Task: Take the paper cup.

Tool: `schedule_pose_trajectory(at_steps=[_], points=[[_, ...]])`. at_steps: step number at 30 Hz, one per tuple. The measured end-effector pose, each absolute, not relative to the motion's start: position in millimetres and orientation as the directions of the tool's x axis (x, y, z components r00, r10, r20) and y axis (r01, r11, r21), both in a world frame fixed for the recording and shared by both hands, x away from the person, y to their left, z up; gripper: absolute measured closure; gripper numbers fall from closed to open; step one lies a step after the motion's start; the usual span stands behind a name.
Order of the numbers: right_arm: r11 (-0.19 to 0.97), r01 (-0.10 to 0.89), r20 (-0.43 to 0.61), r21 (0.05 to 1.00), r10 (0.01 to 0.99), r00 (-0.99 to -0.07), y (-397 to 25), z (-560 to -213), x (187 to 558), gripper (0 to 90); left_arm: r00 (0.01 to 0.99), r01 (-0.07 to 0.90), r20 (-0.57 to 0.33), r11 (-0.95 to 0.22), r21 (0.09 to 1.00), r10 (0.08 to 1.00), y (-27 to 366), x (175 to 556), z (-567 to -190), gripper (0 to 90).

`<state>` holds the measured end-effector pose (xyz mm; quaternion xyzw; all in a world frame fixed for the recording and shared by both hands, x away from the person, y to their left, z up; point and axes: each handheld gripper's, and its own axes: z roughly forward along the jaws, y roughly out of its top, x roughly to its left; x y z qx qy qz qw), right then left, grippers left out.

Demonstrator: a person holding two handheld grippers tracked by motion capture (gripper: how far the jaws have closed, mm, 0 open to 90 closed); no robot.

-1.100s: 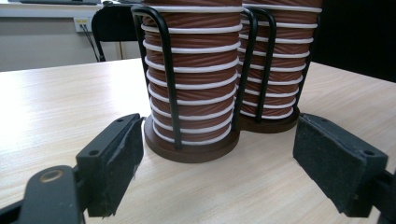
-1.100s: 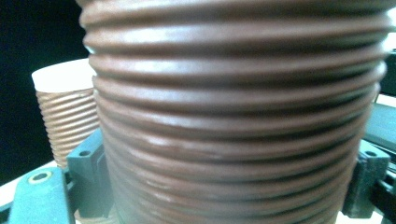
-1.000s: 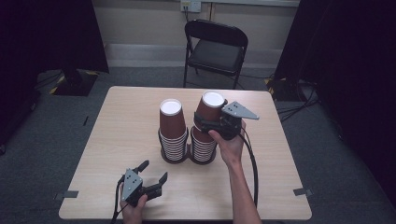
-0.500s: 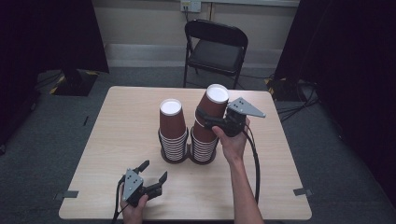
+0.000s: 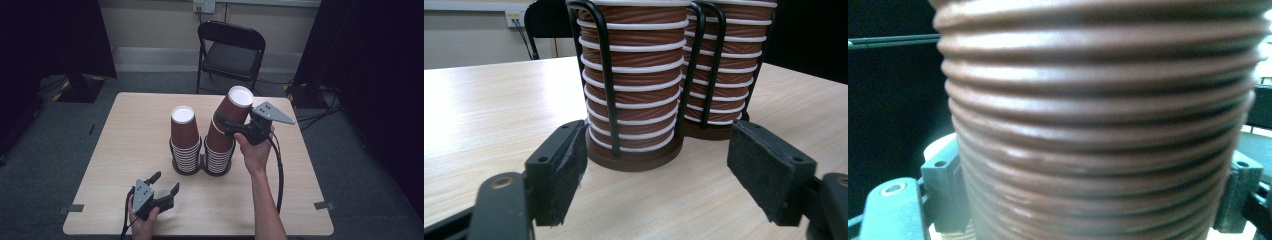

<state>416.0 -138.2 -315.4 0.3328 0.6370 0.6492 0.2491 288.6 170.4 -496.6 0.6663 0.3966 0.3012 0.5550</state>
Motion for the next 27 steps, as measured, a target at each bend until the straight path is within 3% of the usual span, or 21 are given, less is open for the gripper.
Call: schedule_pose_trajectory(at_steps=[9, 15, 21, 27], points=[[-0.097, 0.096, 0.136, 0.991, 0.755, -0.641, -151, -308, 407, 13.5, 0.531, 0.201, -0.047, -0.072, 0.977, 0.846, 168, 292, -496, 28.7], [-0.116, 0.099, 0.152, 0.988, 0.776, -0.612, -160, -306, 395, 13.6, 0.546, 0.195, -0.069, -0.047, 0.98, 0.835, 163, 293, -493, 28.6], [-0.123, 0.119, 0.17, 0.985, 0.779, -0.603, -168, -312, 385, 13.7, 0.57, 0.177, -0.036, -0.08, 0.981, 0.821, 152, 293, -491, 28.3], [-0.152, 0.13, 0.2, 0.98, 0.781, -0.591, -179, -317, 372, 13.8, 0.588, 0.187, -0.086, -0.031, 0.982, 0.804, 153, 293, -492, 26.6]])
